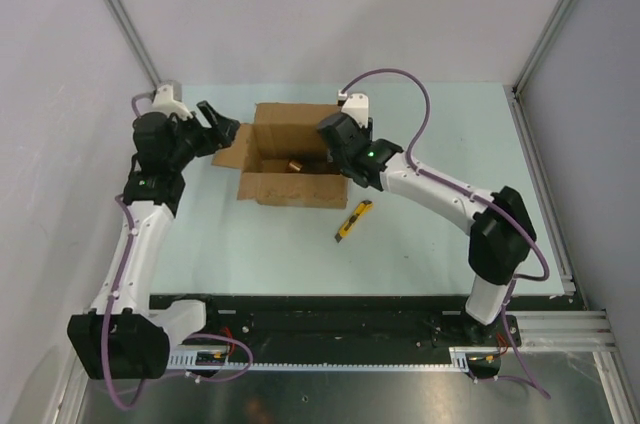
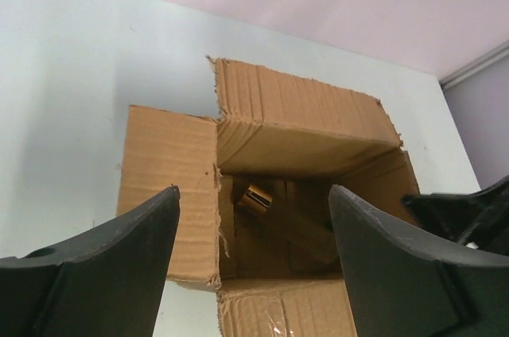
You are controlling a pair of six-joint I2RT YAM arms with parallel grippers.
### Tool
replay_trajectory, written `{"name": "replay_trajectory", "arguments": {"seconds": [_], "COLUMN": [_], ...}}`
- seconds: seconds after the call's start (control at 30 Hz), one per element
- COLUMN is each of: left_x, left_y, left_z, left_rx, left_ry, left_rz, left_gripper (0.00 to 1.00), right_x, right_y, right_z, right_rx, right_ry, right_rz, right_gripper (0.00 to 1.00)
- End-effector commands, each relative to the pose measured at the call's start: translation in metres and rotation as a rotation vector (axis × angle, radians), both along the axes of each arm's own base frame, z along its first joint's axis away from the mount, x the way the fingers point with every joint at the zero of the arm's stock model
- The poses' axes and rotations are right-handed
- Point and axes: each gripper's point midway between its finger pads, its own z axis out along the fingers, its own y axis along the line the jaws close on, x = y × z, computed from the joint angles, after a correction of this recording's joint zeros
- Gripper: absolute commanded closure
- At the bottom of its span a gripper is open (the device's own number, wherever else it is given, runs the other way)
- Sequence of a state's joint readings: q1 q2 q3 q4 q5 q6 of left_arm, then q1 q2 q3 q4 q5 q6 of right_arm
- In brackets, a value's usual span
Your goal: Unpack the express box
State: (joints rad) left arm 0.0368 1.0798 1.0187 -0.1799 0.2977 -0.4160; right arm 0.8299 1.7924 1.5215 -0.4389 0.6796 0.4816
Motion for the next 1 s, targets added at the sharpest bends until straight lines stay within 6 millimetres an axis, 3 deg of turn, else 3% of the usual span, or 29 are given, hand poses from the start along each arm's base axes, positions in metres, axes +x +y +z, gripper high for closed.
{"name": "replay_trajectory", "arguments": {"seconds": [0.0,0.2,0.27,0.37,0.47,0.6,0.73,0.8,0.83,0.97], "left_x": [0.004,0.019,0.022,0.026,0.028,0.029,0.031,0.031,0.034,0.04], "left_y": [-0.014,-0.024,-0.029,-0.022,-0.012,-0.022,-0.039,-0.043,-0.044,-0.046], "left_z": [-0.017,-0.06,-0.07,-0.09,-0.106,-0.125,-0.131,-0.135,-0.136,-0.136], "left_rx": [0.089,0.161,0.167,0.21,0.251,0.26,0.255,0.257,0.27,0.304], "left_ry": [0.027,0.129,0.157,0.214,0.252,0.299,0.307,0.315,0.315,0.303], "left_rz": [-0.031,-0.022,-0.034,0.022,0.084,0.033,-0.06,-0.09,-0.1,-0.135], "left_gripper": [0.19,0.2,0.22,0.24,0.26,0.38,0.45,0.55,0.59,0.92], "right_x": [0.002,-0.009,-0.019,-0.039,-0.06,-0.051,-0.041,-0.034,-0.03,-0.015], "right_y": [0.004,0.016,0.033,0.062,0.087,0.111,0.125,0.128,0.131,0.126], "right_z": [0.09,0.135,0.148,0.15,0.133,0.103,0.07,0.061,0.047,0.029], "right_rx": [0.1,0.125,0.147,0.129,0.064,-0.007,-0.058,-0.063,-0.075,-0.08], "right_ry": [-0.147,-0.216,-0.242,-0.247,-0.214,-0.14,-0.034,0.002,0.053,0.146], "right_rz": [0.076,0.256,0.397,0.661,0.911,1.02,1.074,1.074,1.076,1.011], "right_gripper": [0.39,0.31,0.3,0.27,0.27,0.29,0.38,0.45,0.47,0.55]}}
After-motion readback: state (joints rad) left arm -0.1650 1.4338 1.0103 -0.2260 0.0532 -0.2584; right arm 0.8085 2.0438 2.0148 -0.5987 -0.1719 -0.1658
